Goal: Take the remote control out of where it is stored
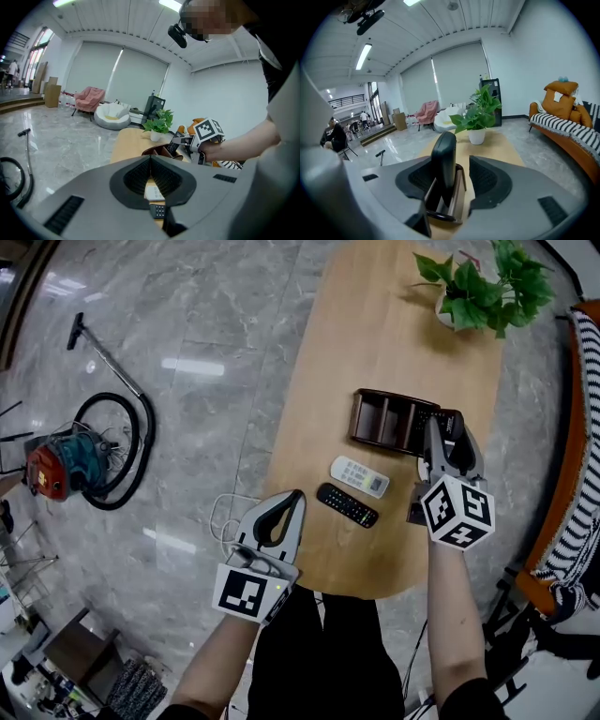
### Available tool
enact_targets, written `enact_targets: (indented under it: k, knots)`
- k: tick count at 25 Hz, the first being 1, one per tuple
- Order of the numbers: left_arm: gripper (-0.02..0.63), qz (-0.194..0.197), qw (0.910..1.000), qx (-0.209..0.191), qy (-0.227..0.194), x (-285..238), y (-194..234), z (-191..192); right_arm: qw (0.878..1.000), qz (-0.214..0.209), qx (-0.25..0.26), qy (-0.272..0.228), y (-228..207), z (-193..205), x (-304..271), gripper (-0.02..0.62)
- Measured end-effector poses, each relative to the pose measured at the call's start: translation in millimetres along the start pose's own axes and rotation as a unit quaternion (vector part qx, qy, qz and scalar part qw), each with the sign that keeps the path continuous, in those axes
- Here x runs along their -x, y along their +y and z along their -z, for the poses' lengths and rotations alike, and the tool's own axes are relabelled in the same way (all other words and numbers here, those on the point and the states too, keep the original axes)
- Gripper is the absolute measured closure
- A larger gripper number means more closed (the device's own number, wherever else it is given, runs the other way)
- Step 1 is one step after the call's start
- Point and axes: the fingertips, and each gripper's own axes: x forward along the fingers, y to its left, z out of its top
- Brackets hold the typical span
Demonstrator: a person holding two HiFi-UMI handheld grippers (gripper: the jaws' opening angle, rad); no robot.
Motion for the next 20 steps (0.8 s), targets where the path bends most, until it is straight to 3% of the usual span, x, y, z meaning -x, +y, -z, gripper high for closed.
enact_targets:
  k: [8, 11, 13, 20]
  knots:
    - [0.599, -0.015, 0.9994, 0.025, 0.019, -0.3, 12.2, 16.1, 1.0, 0.024, 0.016, 0.013, 3.6, 4.6, -11.2, 0.396]
    - [0.598, -0.013, 0.9995, 0.022, 0.02, -0.3, 12.8, 17.1, 1.0, 0.026, 0.013, 0.011, 5.8, 2.7, -11.0, 0.476]
    - [0.598, -0.013, 0.9996, 0.017, 0.021, 0.3, 13.8, 16.6, 1.0, 0.022, 0.015, 0.01, 11.1, 1.6, -7.7, 0.482]
    - [0.598, -0.004, 0.9998, 0.009, 0.017, 1.1, 11.2, 11.3, 0.999, 0.018, 0.002, -0.031, 17.6, -22.1, 17.1, 0.482]
